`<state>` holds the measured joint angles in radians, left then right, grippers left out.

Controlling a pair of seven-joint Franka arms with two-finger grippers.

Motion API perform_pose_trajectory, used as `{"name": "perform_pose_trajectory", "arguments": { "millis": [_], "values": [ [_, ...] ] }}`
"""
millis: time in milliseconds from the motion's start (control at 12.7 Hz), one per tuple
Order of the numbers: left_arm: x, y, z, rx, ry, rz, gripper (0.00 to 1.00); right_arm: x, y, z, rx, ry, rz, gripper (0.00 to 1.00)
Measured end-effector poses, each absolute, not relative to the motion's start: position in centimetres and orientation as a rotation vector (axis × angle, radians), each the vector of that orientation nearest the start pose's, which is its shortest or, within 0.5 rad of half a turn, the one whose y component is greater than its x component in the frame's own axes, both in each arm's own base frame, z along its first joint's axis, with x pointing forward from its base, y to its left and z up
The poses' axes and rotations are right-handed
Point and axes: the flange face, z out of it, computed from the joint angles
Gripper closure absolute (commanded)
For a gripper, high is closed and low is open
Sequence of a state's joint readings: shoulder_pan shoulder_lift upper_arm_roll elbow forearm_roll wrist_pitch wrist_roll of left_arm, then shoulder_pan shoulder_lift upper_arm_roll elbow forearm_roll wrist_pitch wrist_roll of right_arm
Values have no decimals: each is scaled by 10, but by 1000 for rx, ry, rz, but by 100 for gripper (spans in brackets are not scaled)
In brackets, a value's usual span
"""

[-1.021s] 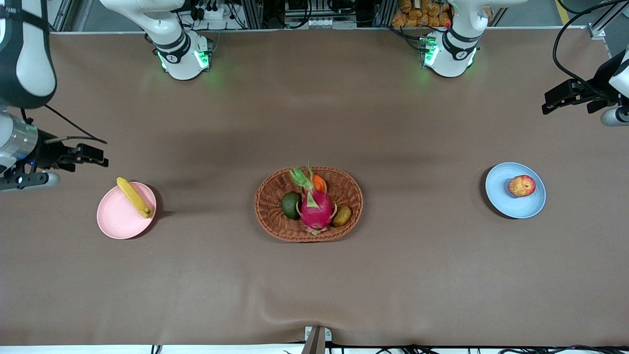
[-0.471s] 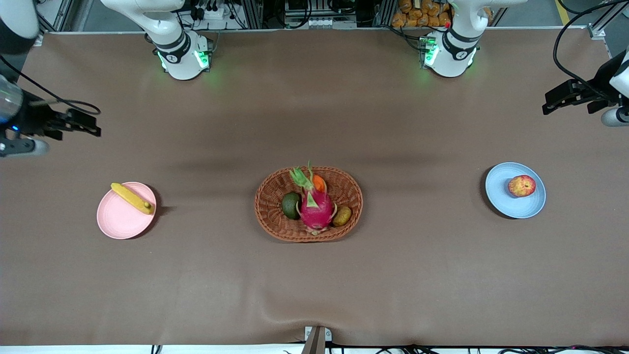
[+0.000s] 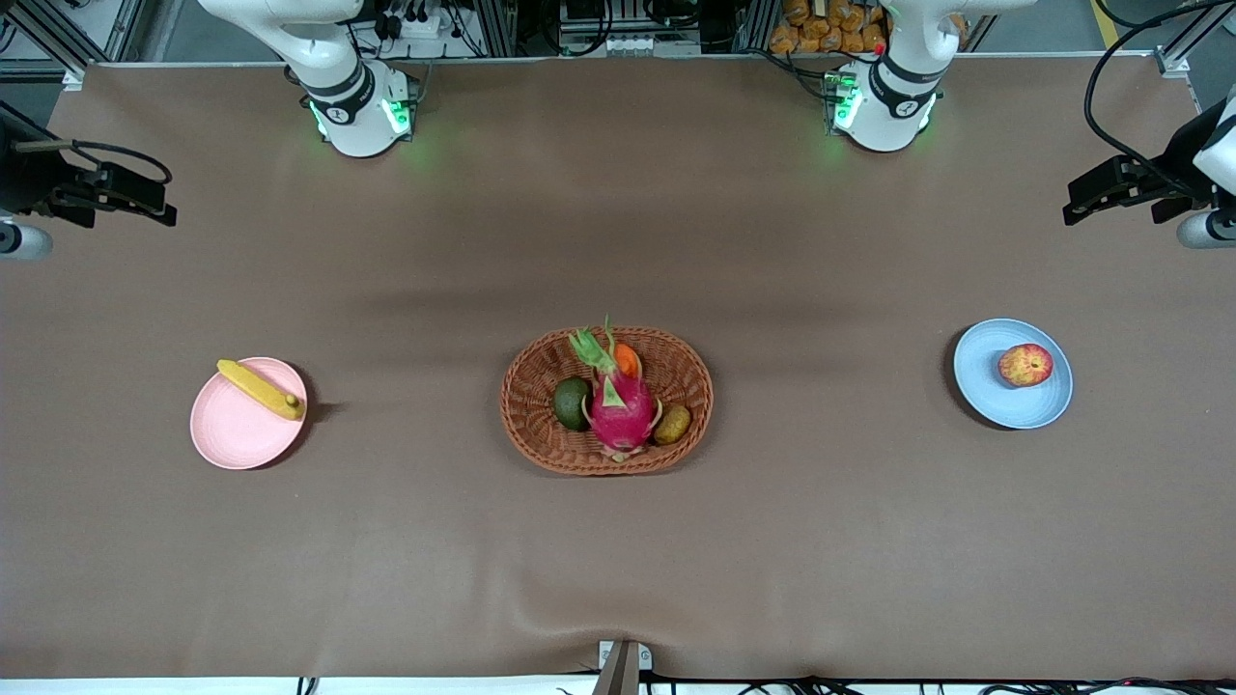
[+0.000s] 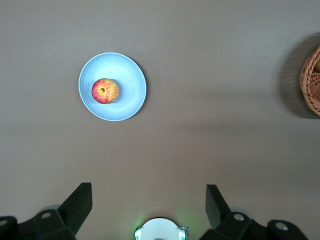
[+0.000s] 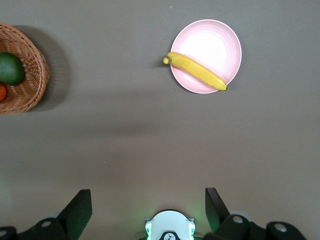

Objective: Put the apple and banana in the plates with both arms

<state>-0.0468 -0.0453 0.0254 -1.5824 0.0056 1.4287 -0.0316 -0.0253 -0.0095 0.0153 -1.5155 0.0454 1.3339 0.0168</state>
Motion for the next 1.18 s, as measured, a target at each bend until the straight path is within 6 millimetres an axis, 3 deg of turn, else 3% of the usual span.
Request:
{"name": "perform_pose_trajectory", "arguments": {
  "millis": [1178],
  "values": [
    [527,-18,625,-3127,11,190,0,532,-17,640,-3109,93,179,0]
  ]
}}
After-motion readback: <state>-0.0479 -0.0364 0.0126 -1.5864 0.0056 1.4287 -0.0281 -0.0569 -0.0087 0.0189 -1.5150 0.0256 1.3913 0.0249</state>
